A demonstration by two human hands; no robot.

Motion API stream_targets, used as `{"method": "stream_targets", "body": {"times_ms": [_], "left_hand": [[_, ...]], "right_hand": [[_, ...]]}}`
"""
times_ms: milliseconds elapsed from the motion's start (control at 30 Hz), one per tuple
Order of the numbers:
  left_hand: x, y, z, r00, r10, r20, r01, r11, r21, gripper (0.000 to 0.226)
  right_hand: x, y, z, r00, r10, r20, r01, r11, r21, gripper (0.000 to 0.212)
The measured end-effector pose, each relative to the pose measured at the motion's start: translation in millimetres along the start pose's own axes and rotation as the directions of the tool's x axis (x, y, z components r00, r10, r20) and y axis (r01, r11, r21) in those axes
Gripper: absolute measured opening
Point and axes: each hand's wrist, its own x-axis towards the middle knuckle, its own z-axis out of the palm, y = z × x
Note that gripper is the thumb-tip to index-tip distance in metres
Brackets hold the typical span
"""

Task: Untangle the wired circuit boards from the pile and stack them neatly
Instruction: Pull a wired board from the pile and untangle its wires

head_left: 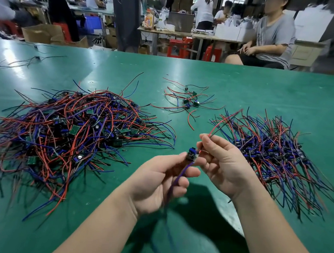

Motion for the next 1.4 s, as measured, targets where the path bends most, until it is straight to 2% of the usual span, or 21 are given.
{"method": "stream_targets", "body": {"times_ms": [67, 133, 233, 300, 400, 467, 567, 767, 967, 1100, 1267, 1400], "left_hand": [[-1, 0, 2, 0.993, -0.088, 0.075, 0.093, 0.993, -0.071, 0.032], [1, -1, 4, 0.993, -0.107, 0.056, 0.11, 0.991, -0.069, 0.035], [11, -9, 4, 0.986, -0.003, -0.168, -0.004, 0.999, -0.043, 0.039], [15, -14, 3, 0.956, 0.096, -0.278, -0.103, 0.995, -0.01, 0.025], [16, -17, 3, 0.932, 0.161, -0.326, -0.171, 0.985, -0.003, 0.011], [15, -15, 1, 0.923, 0.172, -0.345, -0.19, 0.981, -0.021, 0.019], [13, -11, -1, 0.921, 0.169, -0.35, -0.199, 0.979, -0.05, 0.033], [14, -11, -4, 0.925, 0.183, -0.332, -0.177, 0.983, 0.047, 0.021], [14, -19, -3, 0.964, 0.073, -0.255, -0.026, 0.983, 0.183, 0.013], [15, -22, -2, 0.975, 0.041, -0.219, 0.013, 0.972, 0.236, 0.015], [15, -27, 0, 0.979, 0.043, -0.197, 0.02, 0.952, 0.306, 0.011], [13, -25, -1, 0.977, 0.07, -0.2, 0.006, 0.934, 0.358, 0.011]], "right_hand": [[0, 0, 0, 1.0, -0.011, -0.007, 0.011, 1.0, 0.019, 0.002], [1, -1, -2, 0.999, -0.018, -0.028, 0.019, 0.999, 0.029, 0.004], [3, -1, -5, 0.999, -0.019, -0.036, 0.019, 1.0, -0.018, 0.002], [5, 2, -5, 0.999, -0.036, -0.032, 0.033, 0.995, -0.099, 0.002], [6, 5, -6, 0.999, -0.046, -0.004, 0.045, 0.989, -0.143, 0.007], [6, 5, -8, 0.999, -0.03, 0.033, 0.035, 0.99, -0.135, 0.015], [6, 6, -8, 0.999, -0.007, 0.044, 0.014, 0.985, -0.169, 0.02], [5, 7, -8, 0.999, 0.044, 0.001, -0.044, 0.988, -0.147, 0.018], [16, -10, -29, 0.981, 0.034, -0.192, -0.045, 0.998, -0.054, 0.013], [22, -19, -49, 0.941, -0.004, -0.339, 0.021, 0.999, 0.049, 0.014], [25, -19, -58, 0.909, -0.072, -0.411, 0.054, 0.997, -0.054, 0.018], [24, -20, -60, 0.896, -0.084, -0.436, 0.059, 0.996, -0.07, 0.014]]}}
